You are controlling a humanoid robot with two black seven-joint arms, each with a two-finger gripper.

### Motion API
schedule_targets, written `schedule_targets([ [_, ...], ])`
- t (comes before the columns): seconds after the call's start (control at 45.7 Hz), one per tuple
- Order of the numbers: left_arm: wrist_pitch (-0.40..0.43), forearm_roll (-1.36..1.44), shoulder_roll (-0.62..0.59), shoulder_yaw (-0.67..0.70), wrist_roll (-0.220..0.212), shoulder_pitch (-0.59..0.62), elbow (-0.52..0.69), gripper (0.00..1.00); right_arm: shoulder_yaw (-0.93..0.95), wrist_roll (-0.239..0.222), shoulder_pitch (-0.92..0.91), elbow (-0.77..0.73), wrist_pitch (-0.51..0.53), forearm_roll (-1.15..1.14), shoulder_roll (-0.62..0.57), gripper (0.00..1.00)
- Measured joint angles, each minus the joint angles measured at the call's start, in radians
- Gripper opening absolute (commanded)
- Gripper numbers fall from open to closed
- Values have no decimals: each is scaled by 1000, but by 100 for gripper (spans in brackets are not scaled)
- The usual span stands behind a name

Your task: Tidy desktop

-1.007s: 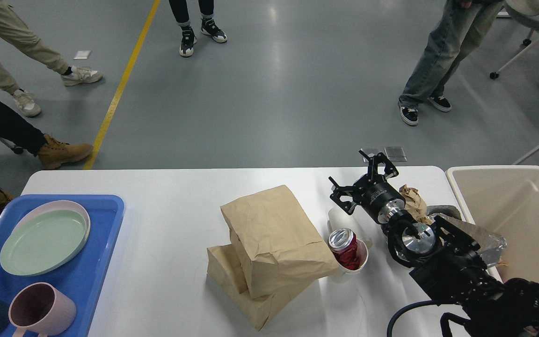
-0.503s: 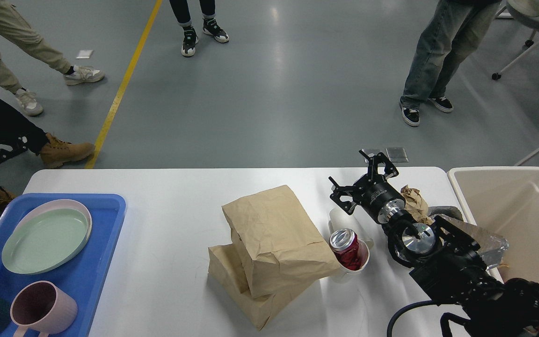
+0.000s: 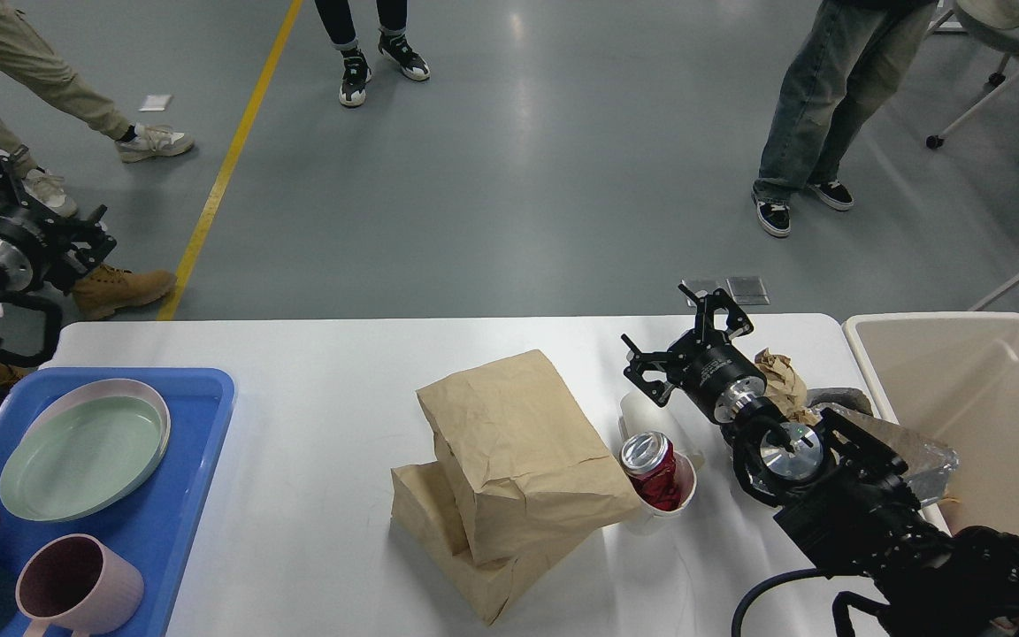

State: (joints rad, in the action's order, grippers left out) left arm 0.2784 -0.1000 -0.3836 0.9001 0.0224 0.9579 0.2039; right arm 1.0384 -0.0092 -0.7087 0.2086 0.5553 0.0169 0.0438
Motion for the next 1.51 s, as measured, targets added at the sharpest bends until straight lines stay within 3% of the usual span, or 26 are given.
schedule_targets([
  [0.197,-10,2,156,-4,77,-19,0,96,0,0,0,0,0,0,0,100],
  [0.482,-18,2,303,-4,138,-80,-2,96,0,0,0,0,0,0,-1,100],
  [0.7,-24,-7,346,19,208,-85,-2,96,0,0,0,0,0,0,0,100],
  [0.897,-20,-9,376,40,236,-90,-1,96,0,0,0,0,0,0,0,100],
  [1.16,15,-1,381,23,335,-113,3,96,0,0,0,0,0,0,-1,100],
  [1.269,82,0,379,22,400,-143,7,96,0,0,0,0,1,0,0,100],
  [1.423,195,-2,373,27,538,-192,6,96,0,0,0,0,1,0,0,100],
  [1.51,209,-6,369,28,572,-197,4,96,0,0,0,0,1,0,0,100],
])
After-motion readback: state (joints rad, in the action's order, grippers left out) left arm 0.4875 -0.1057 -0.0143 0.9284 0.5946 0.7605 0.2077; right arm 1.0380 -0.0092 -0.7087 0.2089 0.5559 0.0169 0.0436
